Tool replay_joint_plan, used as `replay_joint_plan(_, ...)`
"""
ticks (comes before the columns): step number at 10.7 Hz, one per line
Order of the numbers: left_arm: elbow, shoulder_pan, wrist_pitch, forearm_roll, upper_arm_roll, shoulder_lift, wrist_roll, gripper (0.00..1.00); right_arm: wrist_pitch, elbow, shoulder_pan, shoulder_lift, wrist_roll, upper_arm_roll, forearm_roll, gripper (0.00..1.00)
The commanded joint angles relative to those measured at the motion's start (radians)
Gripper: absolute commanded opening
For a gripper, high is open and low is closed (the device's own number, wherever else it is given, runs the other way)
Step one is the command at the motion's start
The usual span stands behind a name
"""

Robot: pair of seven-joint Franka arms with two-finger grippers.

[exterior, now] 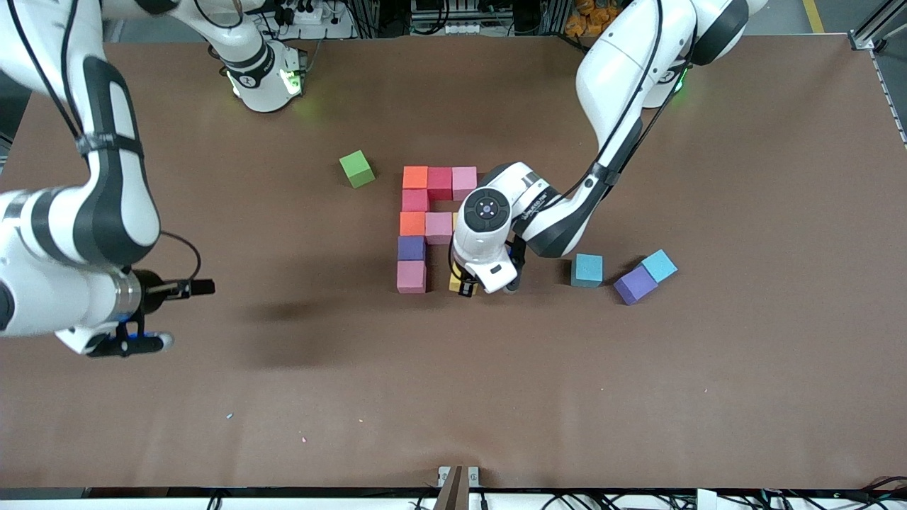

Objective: Arrange 11 blocks into digit 3
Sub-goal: 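Lower the yellow cube onto the row while the right gripper withdraws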

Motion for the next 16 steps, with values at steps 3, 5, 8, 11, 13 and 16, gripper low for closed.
replay_joint_plan(3, 0.085, -0.026, -0.002, -0.061, 0.014, 0.068, -0.013, 0.00, 0.073, -0.295, -0.066, -0.288, -0.087, 0.015, -0.024, 1.00)
replay_joint_plan(5, 0.090, -0.036, -0.011, -0.059, 0.012, 0.082, -0.013, 0.00, 0.065, -0.295, -0.069, -0.374, -0.092, 0.015, -0.024, 1.00)
replay_joint_plan(8, 0.119, -0.039, -0.017, -0.062, 0.011, 0.110, -0.013, 0.00, 0.019, -0.262, -0.036, -0.474, -0.083, 0.011, -0.027, 1.00)
replay_joint_plan(11, 0.126, -0.044, -0.017, -0.071, 0.009, 0.119, -0.015, 0.00, -0.045, -0.116, 0.032, -0.460, -0.084, -0.031, -0.026, 1.00)
replay_joint_plan(13, 0.136, -0.044, -0.017, -0.117, 0.014, 0.119, -0.024, 0.00, -0.053, -0.079, 0.021, -0.463, -0.084, -0.033, -0.023, 1.00)
replay_joint_plan(16, 0.137, -0.044, -0.017, -0.121, 0.014, 0.124, -0.073, 0.00, -0.147, 0.013, -0.006, -0.443, -0.087, -0.033, -0.030, 1.00)
